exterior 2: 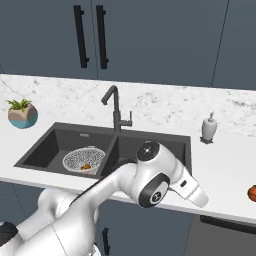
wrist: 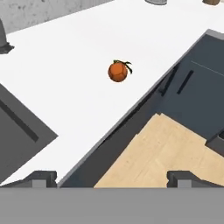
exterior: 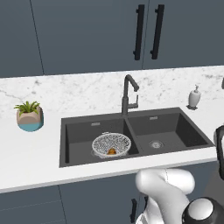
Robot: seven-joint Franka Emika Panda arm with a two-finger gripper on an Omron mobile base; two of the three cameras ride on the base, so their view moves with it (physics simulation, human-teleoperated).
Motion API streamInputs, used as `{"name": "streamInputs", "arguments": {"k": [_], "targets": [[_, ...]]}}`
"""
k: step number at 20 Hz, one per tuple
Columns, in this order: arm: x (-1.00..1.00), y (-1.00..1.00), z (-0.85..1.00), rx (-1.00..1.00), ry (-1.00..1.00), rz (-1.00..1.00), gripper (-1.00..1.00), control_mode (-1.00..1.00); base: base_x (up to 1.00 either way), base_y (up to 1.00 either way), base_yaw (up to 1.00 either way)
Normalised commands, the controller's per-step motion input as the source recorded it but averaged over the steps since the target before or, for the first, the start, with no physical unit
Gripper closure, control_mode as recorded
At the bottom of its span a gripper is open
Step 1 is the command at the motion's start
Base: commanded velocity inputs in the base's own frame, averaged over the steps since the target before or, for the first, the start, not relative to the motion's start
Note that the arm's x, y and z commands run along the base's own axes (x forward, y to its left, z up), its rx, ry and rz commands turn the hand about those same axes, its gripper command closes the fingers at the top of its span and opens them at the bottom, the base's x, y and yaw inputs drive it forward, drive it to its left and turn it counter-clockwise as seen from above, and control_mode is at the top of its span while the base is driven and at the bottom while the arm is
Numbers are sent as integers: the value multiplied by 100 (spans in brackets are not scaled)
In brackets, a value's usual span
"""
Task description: Put the colander in the sink, put the peach, orange in the colander, and turn on the sink faucet and pour water over the colander.
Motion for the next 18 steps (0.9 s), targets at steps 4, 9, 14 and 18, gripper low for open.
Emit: {"name": "streamInputs", "arguments": {"k": [4, 9, 14, 18], "targets": [[74, -69, 0, 1, 2, -1, -100, -100, 0, 0, 0], [56, -84, -2, 8, 6, 1, -100, -100, 0, 0, 0], [25, -82, -19, 12, 3, 3, -100, -100, 0, 0, 0], [9, -66, -39, 9, 0, 0, -100, -100, 0, 0, 0]]}}
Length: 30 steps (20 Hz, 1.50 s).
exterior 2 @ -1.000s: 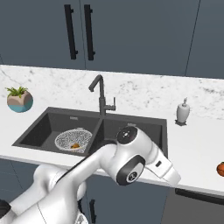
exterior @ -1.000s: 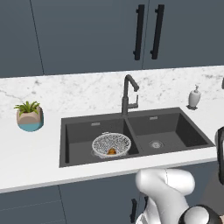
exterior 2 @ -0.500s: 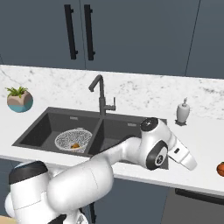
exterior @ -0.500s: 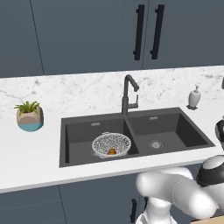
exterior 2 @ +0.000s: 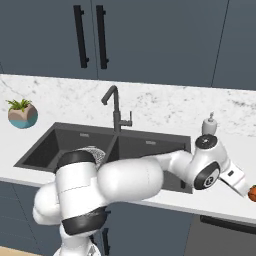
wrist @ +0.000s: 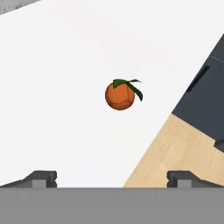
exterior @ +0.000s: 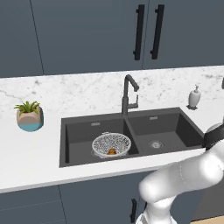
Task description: Put the colander in the sink, put the peach, orange in the colander, and turn on the sink faucet and pour water over the colander.
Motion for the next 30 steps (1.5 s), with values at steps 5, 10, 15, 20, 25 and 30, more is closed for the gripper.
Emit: {"name": "streamInputs", "arguments": {"k": [5, 10, 15, 20, 25, 30], "targets": [[12, -65, -39, 7, 0, 0, -100, -100, 0, 0, 0], [23, -43, -24, 2, 0, 0, -100, -100, 0, 0, 0], [19, -36, -26, 0, 0, 0, -100, -100, 0, 0, 0], [22, -23, -29, 0, 1, 0, -100, -100, 0, 0, 0], [18, -10, -25, 0, 1, 0, -100, -100, 0, 0, 0], [15, -8, -20, 0, 2, 0, -100, -100, 0, 0, 0]]}}
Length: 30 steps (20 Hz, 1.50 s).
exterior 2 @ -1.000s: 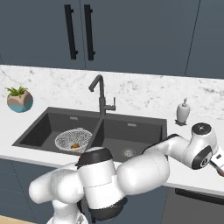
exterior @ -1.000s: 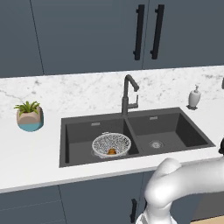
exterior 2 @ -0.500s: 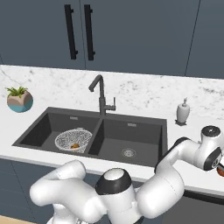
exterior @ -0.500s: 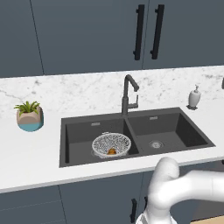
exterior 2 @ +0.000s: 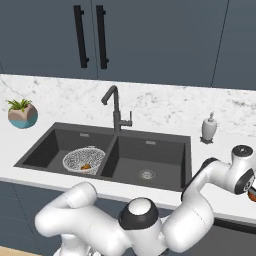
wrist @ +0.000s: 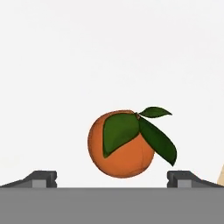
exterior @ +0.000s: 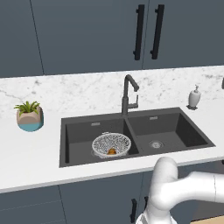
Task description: Put the colander in the sink, put the peach, orange in the colander, and turn on the sink faucet and pour water over the colander.
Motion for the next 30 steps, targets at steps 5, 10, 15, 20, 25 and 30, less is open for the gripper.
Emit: {"name": "streamInputs", "arguments": {"k": [5, 10, 15, 20, 25, 30], "targets": [[4, -13, -19, 0, 4, 0, -100, -100, 0, 0, 0], [0, -8, -12, 0, 5, 0, -100, -100, 0, 0, 0], [1, -13, -5, 0, 2, 0, -100, -100, 0, 0, 0], [6, -17, 0, 0, 0, 0, -100, -100, 0, 0, 0], [6, -8, 0, 0, 0, 0, -100, -100, 0, 0, 0], [20, 0, -2, 0, 0, 0, -100, -100, 0, 0, 0]]}}
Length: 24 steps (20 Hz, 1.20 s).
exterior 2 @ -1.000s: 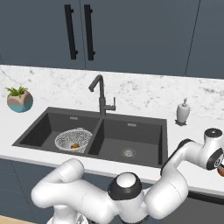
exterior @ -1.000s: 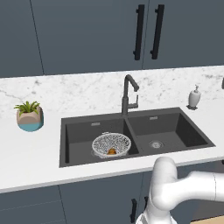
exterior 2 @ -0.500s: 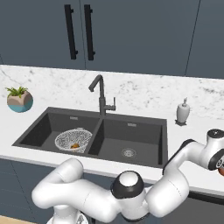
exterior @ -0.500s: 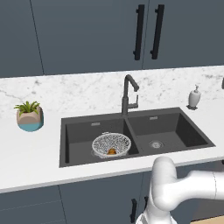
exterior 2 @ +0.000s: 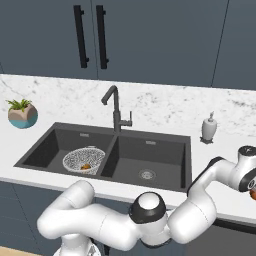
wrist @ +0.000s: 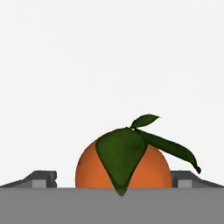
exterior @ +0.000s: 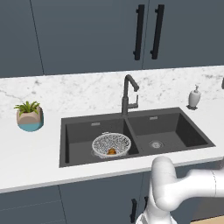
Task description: Put the colander in the sink, put the peach, orange in the colander, and turn on the sink faucet and pour water over the colander.
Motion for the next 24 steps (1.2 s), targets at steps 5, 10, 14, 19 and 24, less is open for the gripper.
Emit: {"name": "streamInputs", "arguments": {"k": [5, 10, 14, 19, 24], "targets": [[6, 0, -2, 0, -2, 0, -100, -100, 0, 0, 0], [0, 0, 0, 0, 0, 0, -100, -100, 0, 0, 0], [0, 0, 0, 0, 0, 0, 100, -100, 0, 0, 0], [0, 0, 0, 0, 0, 0, 100, -100, 0, 0, 0], [0, 0, 0, 0, 0, 0, 100, -100, 0, 0, 0]]}}
